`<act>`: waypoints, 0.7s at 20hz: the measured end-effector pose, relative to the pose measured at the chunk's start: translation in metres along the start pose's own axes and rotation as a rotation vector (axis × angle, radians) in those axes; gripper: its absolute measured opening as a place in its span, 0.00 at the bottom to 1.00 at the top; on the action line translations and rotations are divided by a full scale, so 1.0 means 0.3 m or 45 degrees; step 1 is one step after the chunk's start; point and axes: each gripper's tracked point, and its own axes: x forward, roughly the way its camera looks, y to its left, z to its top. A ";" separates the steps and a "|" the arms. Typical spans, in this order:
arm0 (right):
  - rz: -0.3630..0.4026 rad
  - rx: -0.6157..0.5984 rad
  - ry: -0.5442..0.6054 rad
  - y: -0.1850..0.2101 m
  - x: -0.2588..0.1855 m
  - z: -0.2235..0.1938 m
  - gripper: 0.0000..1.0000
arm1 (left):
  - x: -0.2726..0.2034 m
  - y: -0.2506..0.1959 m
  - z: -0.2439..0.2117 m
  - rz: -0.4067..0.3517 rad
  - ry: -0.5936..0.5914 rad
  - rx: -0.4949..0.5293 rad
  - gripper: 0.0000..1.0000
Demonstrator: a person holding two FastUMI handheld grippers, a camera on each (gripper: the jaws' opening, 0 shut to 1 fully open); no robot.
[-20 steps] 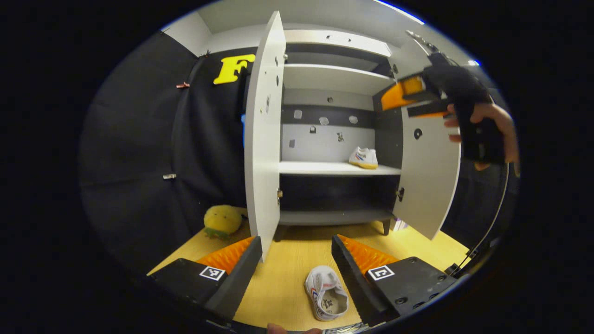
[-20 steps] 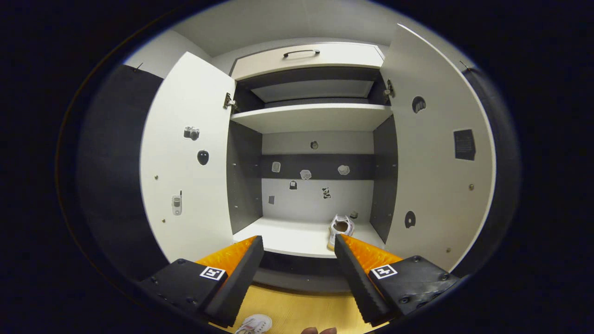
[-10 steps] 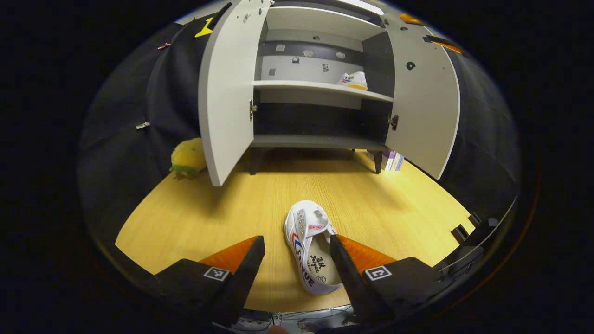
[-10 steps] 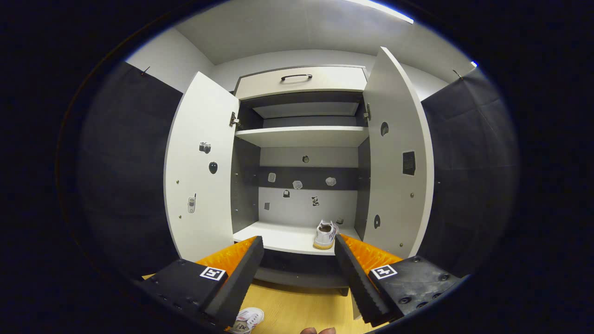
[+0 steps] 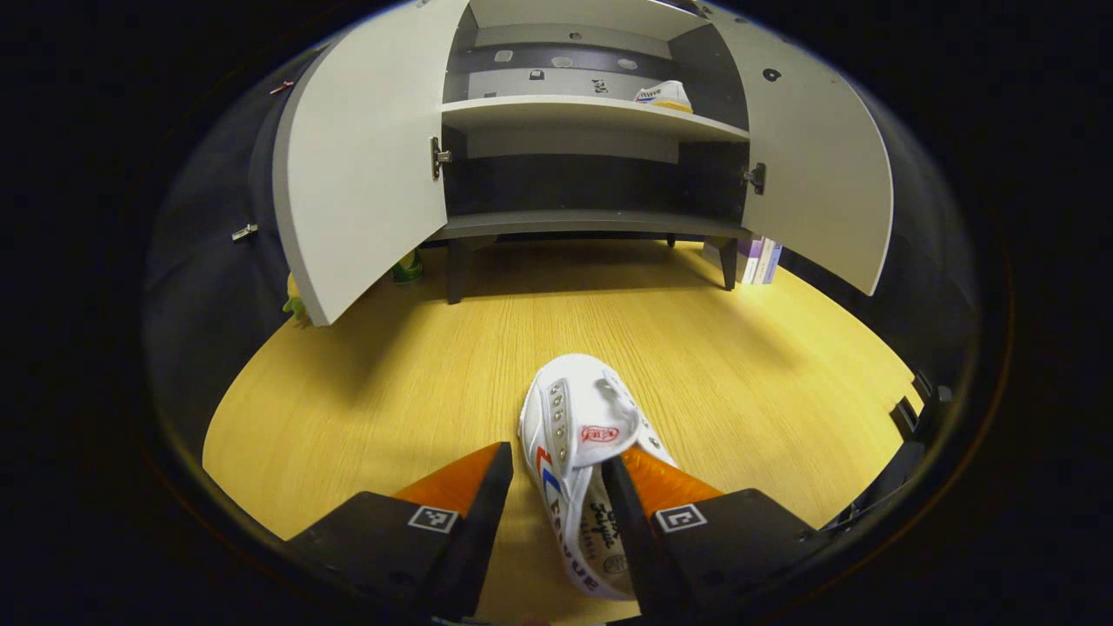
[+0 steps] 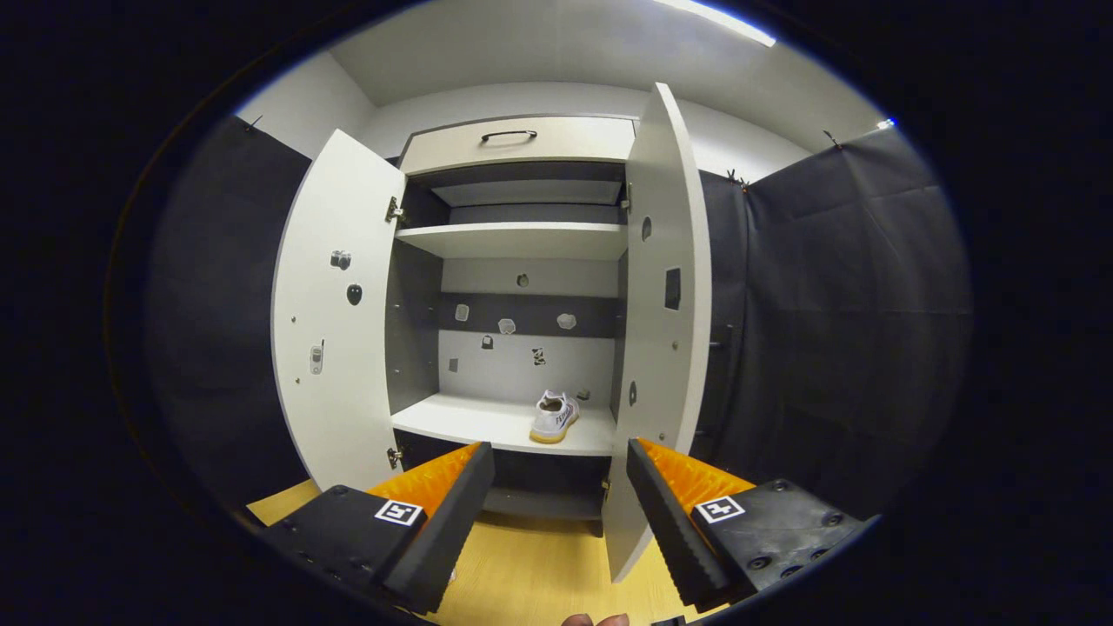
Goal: Grab one shoe with the right hand and put it into the shoe cabinet, grab the other shoe with the left hand and put it into the shoe cabinet; then close the right door with the right hand and the left door with the left hand.
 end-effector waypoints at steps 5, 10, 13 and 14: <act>-0.065 0.011 0.011 -0.096 -0.039 -0.001 0.98 | 0.077 0.000 0.016 0.015 0.024 0.051 0.44; -0.076 0.085 0.019 -0.138 -0.049 -0.015 0.98 | 0.076 0.032 0.007 0.052 0.124 0.061 0.10; -0.081 0.087 0.020 -0.159 -0.051 -0.022 0.98 | 0.030 0.036 0.029 0.072 0.151 0.051 0.07; -0.079 0.092 0.021 -0.166 -0.054 -0.023 0.98 | 0.005 0.031 0.053 0.074 0.138 0.054 0.06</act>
